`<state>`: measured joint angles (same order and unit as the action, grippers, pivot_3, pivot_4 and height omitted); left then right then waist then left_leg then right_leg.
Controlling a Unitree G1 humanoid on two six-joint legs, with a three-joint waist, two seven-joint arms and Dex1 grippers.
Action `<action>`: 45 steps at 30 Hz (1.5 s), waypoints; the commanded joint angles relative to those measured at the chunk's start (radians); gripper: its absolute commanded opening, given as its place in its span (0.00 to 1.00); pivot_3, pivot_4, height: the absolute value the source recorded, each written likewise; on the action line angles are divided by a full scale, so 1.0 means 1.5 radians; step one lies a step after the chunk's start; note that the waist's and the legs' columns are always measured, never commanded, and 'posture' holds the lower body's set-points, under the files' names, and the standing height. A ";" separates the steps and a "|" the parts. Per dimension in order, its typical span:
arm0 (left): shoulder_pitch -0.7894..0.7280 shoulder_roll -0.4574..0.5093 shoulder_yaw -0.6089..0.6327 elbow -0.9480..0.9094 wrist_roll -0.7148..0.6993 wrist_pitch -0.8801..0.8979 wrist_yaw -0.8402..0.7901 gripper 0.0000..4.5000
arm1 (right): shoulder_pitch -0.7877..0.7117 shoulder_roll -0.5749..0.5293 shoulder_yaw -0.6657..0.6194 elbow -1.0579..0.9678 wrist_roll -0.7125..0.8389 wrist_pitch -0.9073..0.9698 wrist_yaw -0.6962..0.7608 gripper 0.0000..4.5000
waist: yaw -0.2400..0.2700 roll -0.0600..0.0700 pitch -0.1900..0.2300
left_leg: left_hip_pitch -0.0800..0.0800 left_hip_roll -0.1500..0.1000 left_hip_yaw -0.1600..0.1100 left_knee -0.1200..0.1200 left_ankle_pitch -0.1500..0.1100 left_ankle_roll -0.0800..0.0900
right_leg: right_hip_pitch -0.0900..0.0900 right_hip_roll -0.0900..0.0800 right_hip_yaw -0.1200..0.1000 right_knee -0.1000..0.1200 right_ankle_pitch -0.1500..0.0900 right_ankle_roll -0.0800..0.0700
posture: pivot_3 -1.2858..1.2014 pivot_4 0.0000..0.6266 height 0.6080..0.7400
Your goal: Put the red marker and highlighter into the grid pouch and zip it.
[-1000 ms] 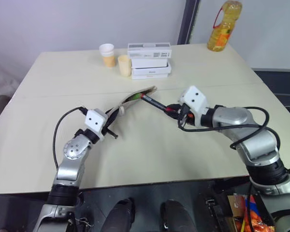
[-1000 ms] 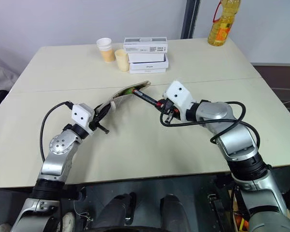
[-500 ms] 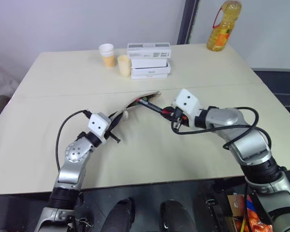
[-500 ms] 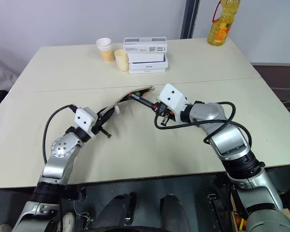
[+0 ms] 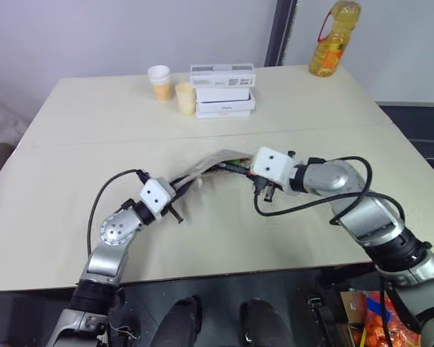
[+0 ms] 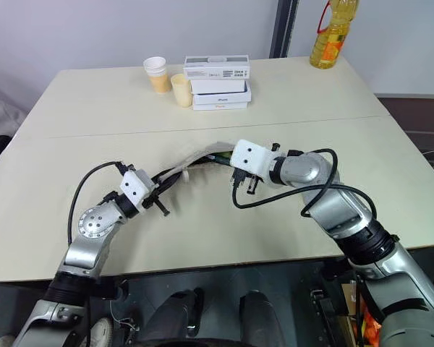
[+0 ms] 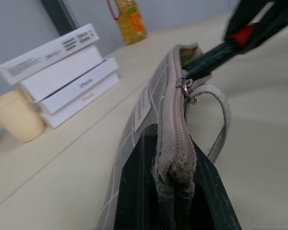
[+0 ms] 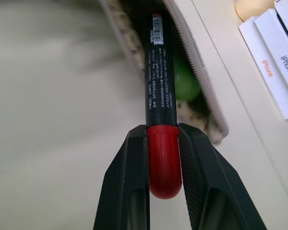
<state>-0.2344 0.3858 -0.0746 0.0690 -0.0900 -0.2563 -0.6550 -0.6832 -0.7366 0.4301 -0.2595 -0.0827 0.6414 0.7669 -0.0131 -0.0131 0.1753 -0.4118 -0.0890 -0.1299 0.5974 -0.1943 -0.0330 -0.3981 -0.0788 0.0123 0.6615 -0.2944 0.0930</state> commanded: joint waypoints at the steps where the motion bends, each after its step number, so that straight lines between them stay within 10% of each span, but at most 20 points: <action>1: 0.005 0.017 -0.020 -0.049 -0.007 -0.020 -0.036 0.00 | -0.044 -0.012 0.031 0.017 -0.068 -0.065 0.019 0.08 | 0.000 0.000 0.000 | 0.000 0.000 0.000 0.000 0.000 0.000 | 0.000 0.000 0.000 0.000 0.000 0.000 | 0.52 0.24 1.00; 6: 0.004 0.018 -0.029 -0.056 -0.004 -0.012 -0.044 0.00 | -0.062 0.038 0.047 0.019 -0.077 -0.083 0.050 0.08 | -0.001 0.000 0.000 | 0.000 0.000 0.000 0.000 0.000 0.000 | 0.000 0.000 0.000 0.000 0.000 0.000 | 0.52 0.24 1.00; 13: 0.000 0.005 -0.008 -0.058 -0.009 0.019 -0.010 0.00 | -0.043 0.074 -0.014 -0.023 -0.064 -0.067 0.045 0.84 | 0.002 0.000 0.000 | 0.000 0.000 0.000 0.000 0.000 0.000 | 0.000 0.000 0.000 0.000 0.000 0.000 | 0.52 0.24 1.00; 22: -0.070 -0.058 0.044 -0.033 -0.077 0.097 0.055 0.00 | 0.020 0.109 -0.241 -0.145 0.174 0.108 0.086 0.84 | 0.003 0.000 0.000 | 0.000 0.000 -0.001 0.000 0.000 0.000 | 0.001 0.000 0.000 0.000 0.000 0.000 | 0.52 0.24 1.00; 36: -0.129 -0.125 0.012 0.002 -0.059 0.092 0.072 0.00 | 0.029 0.313 -0.217 -0.064 0.218 0.181 -0.120 0.84 | 0.000 0.000 0.000 | 0.000 0.000 0.000 0.001 0.000 0.000 | 0.000 0.000 0.000 0.002 0.000 0.000 | 0.52 0.24 1.00; 45: -0.122 -0.126 0.009 -0.005 -0.050 0.091 0.078 0.00 | 0.024 0.336 -0.239 -0.049 0.269 0.201 -0.143 0.01 | 0.000 0.000 0.000 | 0.000 0.000 -0.001 0.001 0.000 0.000 | 0.000 0.000 0.000 0.002 0.000 0.000 | 0.52 0.24 1.00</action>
<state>-0.4065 0.1947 -0.0617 0.0963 -0.1691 -0.0959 -0.5422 -0.6268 -0.2378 0.0937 -0.3185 0.2979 0.9474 0.5617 -0.0133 -0.0134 0.1752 -0.4114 -0.0894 -0.1306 0.5986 -0.1939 -0.0334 -0.3979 -0.0780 0.0123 0.6639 -0.2943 0.0930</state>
